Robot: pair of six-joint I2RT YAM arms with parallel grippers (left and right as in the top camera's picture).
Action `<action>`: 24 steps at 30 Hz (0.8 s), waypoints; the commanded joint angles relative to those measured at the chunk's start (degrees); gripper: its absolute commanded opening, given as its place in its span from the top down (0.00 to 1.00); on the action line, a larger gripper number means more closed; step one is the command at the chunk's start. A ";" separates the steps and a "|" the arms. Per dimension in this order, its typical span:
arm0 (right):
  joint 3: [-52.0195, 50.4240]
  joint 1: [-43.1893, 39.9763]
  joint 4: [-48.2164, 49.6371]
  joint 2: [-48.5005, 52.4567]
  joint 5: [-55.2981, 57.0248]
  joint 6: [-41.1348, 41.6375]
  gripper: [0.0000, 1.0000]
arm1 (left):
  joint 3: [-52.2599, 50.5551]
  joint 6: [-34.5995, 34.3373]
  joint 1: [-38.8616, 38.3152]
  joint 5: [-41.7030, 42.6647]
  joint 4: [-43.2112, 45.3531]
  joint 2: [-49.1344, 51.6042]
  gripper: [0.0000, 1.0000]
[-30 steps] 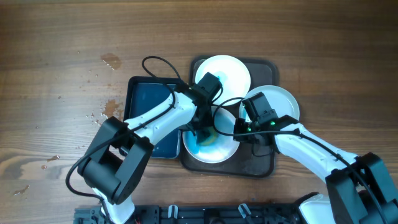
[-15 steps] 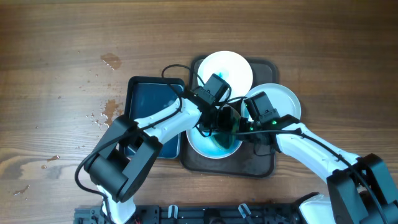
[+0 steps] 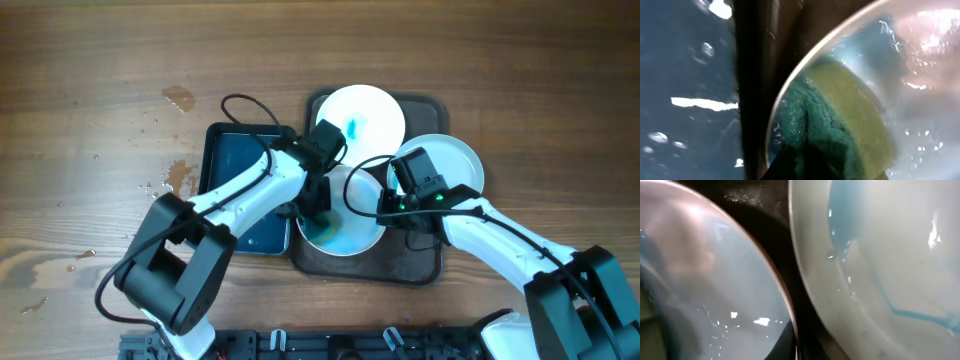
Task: Clean dirty plates on tray and stack at the side
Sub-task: 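Tilt the plate with the right gripper and scrub it with the left-held sponge, then return the sponge to the water tray with the left gripper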
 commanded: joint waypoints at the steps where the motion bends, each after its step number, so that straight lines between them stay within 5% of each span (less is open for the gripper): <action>1: -0.59 -0.57 -0.81 1.70 4.76 0.66 0.96 | -1.73 0.24 1.62 -10.56 1.79 -0.59 0.96; 7: -0.59 -0.57 -0.74 1.70 4.59 0.37 0.96 | -1.75 1.70 0.24 18.21 19.10 -0.28 0.96; 16: -0.59 -0.57 -0.68 1.70 4.57 0.13 0.96 | -1.75 -0.17 -4.22 29.90 25.75 6.51 0.96; 24: -0.59 -0.57 -1.03 1.70 4.55 0.15 0.96 | -1.73 -0.24 3.04 4.85 7.63 2.01 0.96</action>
